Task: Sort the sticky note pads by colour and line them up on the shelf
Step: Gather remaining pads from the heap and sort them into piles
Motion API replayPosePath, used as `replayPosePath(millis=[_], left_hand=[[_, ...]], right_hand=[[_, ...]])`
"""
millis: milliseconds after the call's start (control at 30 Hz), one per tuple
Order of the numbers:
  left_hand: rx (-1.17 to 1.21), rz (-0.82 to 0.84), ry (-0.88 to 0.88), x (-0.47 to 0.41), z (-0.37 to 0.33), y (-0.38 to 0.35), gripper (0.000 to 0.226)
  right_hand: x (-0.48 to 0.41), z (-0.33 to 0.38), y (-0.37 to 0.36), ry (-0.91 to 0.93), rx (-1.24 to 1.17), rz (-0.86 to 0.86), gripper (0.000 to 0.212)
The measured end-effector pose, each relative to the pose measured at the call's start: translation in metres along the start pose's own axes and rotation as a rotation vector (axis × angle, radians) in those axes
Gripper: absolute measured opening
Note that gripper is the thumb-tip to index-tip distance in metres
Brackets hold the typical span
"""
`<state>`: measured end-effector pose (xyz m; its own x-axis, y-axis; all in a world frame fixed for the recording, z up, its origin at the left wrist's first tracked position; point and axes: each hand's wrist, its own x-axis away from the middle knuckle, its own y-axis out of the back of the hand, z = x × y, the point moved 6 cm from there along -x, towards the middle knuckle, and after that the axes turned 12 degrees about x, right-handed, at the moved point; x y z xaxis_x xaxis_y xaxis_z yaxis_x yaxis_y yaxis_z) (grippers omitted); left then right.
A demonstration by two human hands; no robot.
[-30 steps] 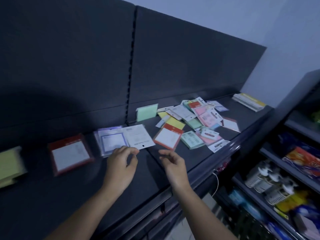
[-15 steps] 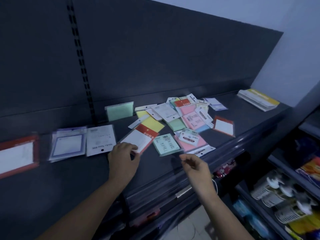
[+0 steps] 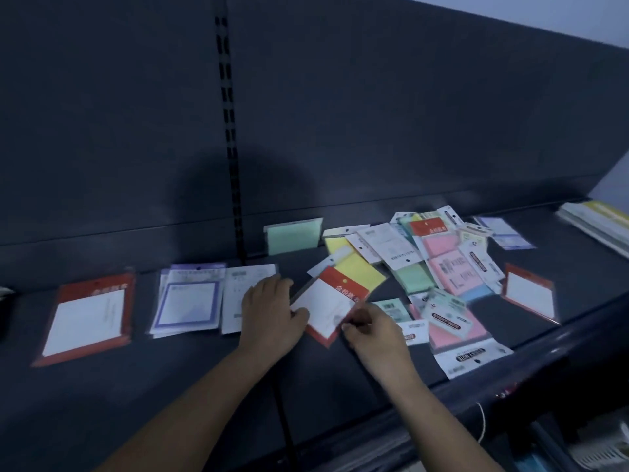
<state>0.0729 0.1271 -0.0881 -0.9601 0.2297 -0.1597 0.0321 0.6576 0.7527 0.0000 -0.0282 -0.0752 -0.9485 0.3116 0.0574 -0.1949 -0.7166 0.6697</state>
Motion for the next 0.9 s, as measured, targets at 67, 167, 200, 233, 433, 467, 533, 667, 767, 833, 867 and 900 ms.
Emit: replayPosePath(millis=[67, 167, 200, 233, 433, 467, 533, 667, 767, 833, 867, 900], left_hand=[[-0.11, 0.116, 0.038, -0.003, 0.018, 0.005, 0.068], [-0.119, 0.256, -0.013, 0.001, 0.033, 0.011, 0.076], [-0.1, 0.282, -0.044, 0.003, 0.033, 0.012, 0.077], [-0.088, 0.301, -0.071, 0.004, 0.033, 0.014, 0.076], [-0.168, 0.19, -0.341, 0.011, 0.021, 0.029, 0.046], [-0.182, 0.17, -0.408, 0.014, 0.017, 0.032, 0.036], [-0.178, 0.051, -0.546, 0.018, 0.006, 0.043, 0.018], [-0.222, -0.335, -0.704, 0.022, -0.016, 0.073, 0.019], [-0.162, -0.538, -0.581, 0.015, -0.024, 0.099, 0.031], [0.088, -0.601, -0.331, 0.008, -0.021, 0.114, 0.024], [0.311, -0.61, -0.164, 0.004, -0.014, 0.118, 0.017], [0.581, -0.616, 0.001, 0.001, -0.006, 0.117, 0.013]], right_hand=[[-0.011, 0.005, -0.009, -0.077, -0.115, -0.01, 0.023], [-0.022, 0.01, -0.023, -0.247, -0.409, -0.018, 0.034], [-0.026, 0.012, -0.027, -0.286, -0.472, -0.028, 0.037], [-0.03, 0.013, -0.03, -0.316, -0.513, -0.04, 0.039], [-0.047, 0.018, -0.045, -0.358, -0.568, -0.004, 0.024], [-0.048, 0.019, -0.047, -0.338, -0.531, 0.037, 0.02], [-0.05, 0.018, -0.049, -0.304, -0.508, 0.089, 0.016], [-0.054, 0.017, -0.037, -0.253, -0.579, 0.091, 0.015], [-0.056, 0.016, -0.026, -0.22, -0.611, 0.093, 0.013], [-0.057, 0.016, -0.017, -0.165, -0.589, 0.091, 0.014], [-0.058, 0.015, -0.012, -0.13, -0.58, 0.074, 0.015], [-0.058, 0.015, -0.006, -0.094, -0.576, 0.049, 0.017]])
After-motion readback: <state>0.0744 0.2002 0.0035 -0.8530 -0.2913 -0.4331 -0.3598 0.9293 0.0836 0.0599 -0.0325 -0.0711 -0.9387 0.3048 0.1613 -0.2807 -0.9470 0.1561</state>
